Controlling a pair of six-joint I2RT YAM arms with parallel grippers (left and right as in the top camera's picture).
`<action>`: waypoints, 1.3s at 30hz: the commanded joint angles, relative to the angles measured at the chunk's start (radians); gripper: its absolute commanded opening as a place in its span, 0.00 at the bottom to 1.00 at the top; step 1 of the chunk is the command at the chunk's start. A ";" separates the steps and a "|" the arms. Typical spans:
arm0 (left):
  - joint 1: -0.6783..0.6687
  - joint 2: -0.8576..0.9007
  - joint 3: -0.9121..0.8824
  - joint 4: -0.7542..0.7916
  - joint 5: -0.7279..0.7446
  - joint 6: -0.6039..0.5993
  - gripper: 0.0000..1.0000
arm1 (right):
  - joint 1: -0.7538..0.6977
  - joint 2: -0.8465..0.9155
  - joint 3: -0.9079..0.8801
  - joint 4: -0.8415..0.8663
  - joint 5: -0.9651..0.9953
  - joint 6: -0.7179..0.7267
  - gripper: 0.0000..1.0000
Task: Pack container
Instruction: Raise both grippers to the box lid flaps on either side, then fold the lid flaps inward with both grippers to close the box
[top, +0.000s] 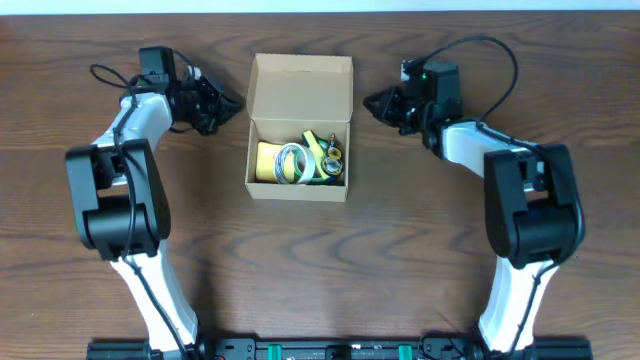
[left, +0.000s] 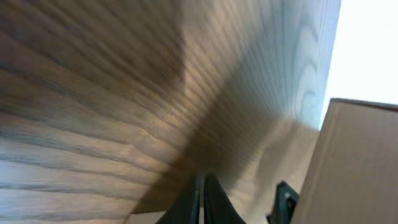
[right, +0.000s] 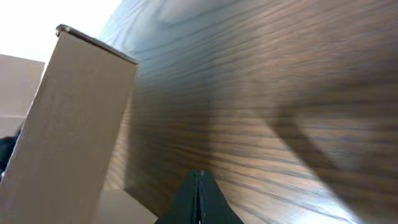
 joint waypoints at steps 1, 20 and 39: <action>0.000 0.019 0.021 0.020 0.124 -0.003 0.05 | 0.023 0.018 0.024 0.019 -0.038 0.035 0.01; -0.005 0.019 0.021 0.187 0.425 -0.014 0.05 | 0.070 0.018 0.034 0.168 -0.084 0.050 0.01; 0.029 0.019 0.029 0.415 0.643 -0.016 0.06 | 0.070 -0.010 0.131 0.171 -0.259 -0.021 0.01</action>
